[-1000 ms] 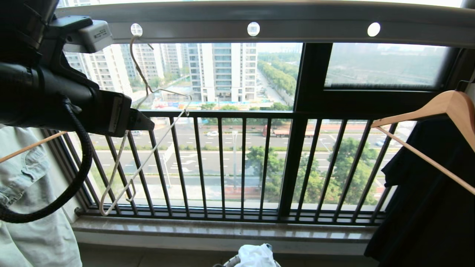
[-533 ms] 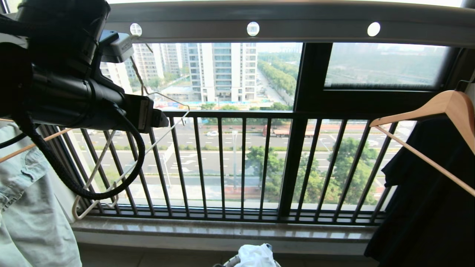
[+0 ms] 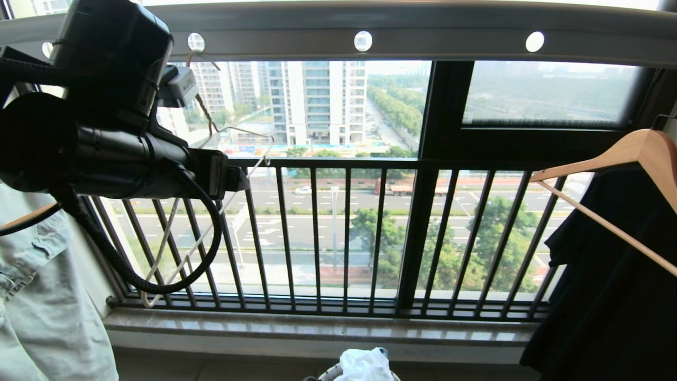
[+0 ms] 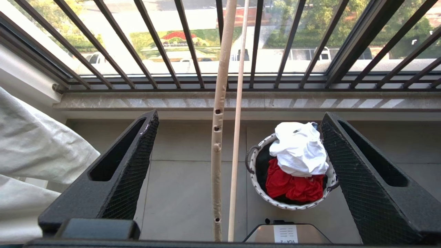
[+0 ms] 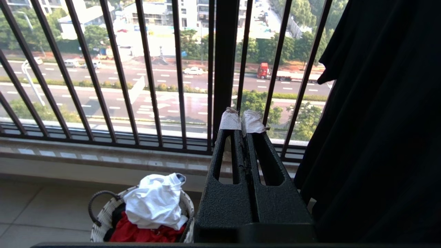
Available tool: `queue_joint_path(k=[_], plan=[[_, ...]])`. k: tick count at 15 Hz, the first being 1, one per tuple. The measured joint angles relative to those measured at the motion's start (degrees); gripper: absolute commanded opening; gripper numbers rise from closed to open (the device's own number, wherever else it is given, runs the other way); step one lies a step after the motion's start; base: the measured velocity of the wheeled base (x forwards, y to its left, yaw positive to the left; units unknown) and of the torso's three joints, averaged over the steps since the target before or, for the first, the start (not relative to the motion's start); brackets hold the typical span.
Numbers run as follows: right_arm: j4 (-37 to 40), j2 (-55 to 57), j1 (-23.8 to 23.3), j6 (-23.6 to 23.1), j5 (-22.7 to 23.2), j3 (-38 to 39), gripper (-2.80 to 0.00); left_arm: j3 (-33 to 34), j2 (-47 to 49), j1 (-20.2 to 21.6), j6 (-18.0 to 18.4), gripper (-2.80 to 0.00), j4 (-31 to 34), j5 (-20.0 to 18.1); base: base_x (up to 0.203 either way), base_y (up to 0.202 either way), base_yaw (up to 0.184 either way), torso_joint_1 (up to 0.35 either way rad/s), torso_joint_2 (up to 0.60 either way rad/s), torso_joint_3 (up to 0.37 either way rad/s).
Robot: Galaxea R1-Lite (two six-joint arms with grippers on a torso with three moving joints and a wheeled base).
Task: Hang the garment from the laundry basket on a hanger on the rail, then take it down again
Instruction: Pick up the clothes rack on the clothesline
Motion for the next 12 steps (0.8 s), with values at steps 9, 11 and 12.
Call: queue_joint_path(k=[9,11,12], plan=[[0.0,0.0,0.0,0.0,0.0,0.0,-2.8,5.6,-0.1,0.0,-1.6,-2.8,-9.5,-0.5,0.0,0.0,0.0,0.0,0.0,0.0],[0.0,0.0,0.0,0.0,0.0,0.0,-2.8,5.9,-0.2,0.0,-1.5,-2.8,-9.6,-0.6,0.0,0.0,0.0,0.0,0.0,0.0],[0.0,0.0,0.0,0.0,0.0,0.0,-2.8,6.0,-0.3,0.0,-1.5,-2.8,-9.7,-0.6,0.0,0.0,0.0,0.0,0.0,0.0]])
